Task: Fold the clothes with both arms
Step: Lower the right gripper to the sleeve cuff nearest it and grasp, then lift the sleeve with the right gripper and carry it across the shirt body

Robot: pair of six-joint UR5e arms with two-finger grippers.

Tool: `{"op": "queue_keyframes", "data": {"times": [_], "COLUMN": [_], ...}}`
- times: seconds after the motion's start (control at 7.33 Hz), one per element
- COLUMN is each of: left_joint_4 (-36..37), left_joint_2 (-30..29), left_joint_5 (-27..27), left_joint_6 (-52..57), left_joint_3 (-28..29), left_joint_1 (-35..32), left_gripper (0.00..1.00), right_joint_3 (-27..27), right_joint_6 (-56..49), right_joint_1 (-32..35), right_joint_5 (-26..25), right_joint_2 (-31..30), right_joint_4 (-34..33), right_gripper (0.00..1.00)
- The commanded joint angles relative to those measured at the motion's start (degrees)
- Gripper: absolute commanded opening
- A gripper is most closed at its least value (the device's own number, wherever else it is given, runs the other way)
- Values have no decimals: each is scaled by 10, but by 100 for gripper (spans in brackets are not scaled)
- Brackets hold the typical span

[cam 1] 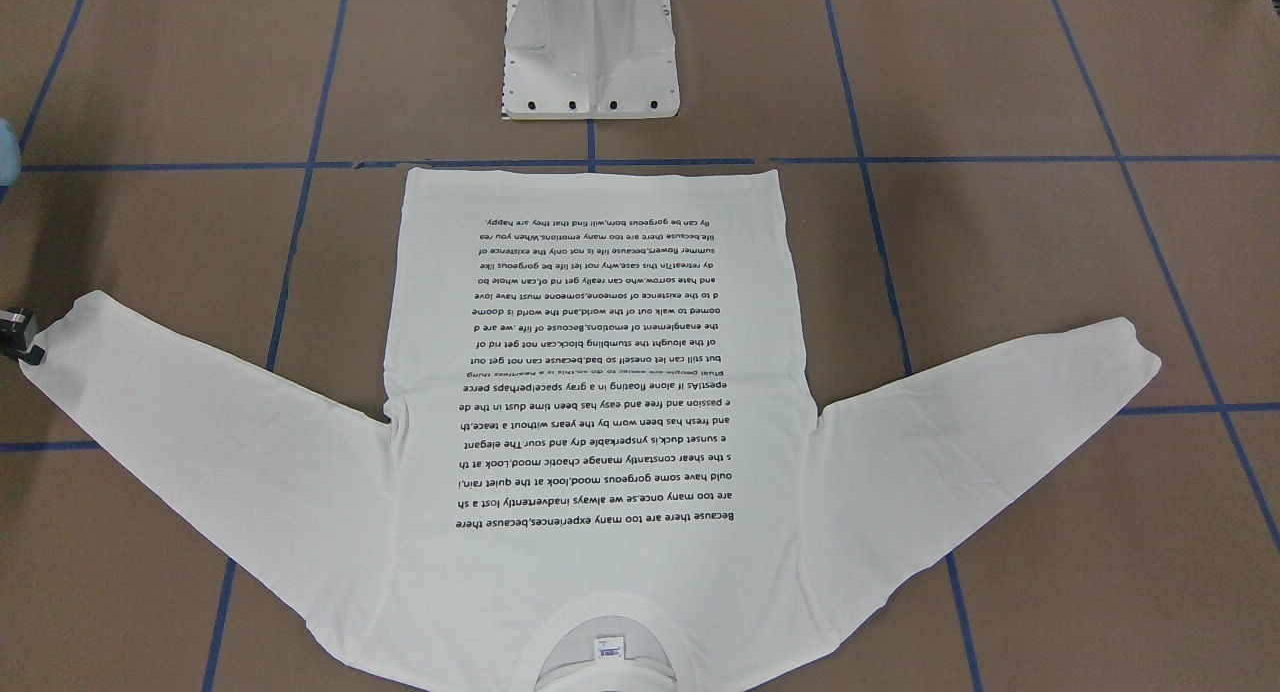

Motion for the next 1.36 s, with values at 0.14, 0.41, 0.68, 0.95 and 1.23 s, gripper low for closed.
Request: {"op": "queue_keyframes", "data": {"times": [0.14,0.41,0.68,0.95,1.23], "left_joint_4": [0,0,0,1,1], "left_joint_2": [0,0,0,-1,0], "left_joint_5": [1,1,3,1,1], "left_joint_6": [1,1,1,1,0], "left_joint_3": [0,0,0,-1,-3], "left_joint_1": [0,0,0,-1,-1], "left_gripper": [100,100,100,100,100], "right_joint_3": [79,188,253,249,193], "right_joint_6": [0,0,-1,0,1], "right_joint_1": [8,16,23,15,7], "right_joint_5": [19,13,10,-22,-30], "right_joint_2": [1,52,151,301,403], "right_joint_4": [-83,-284,-482,-649,-668], "right_gripper": [0,0,0,0,0]}}
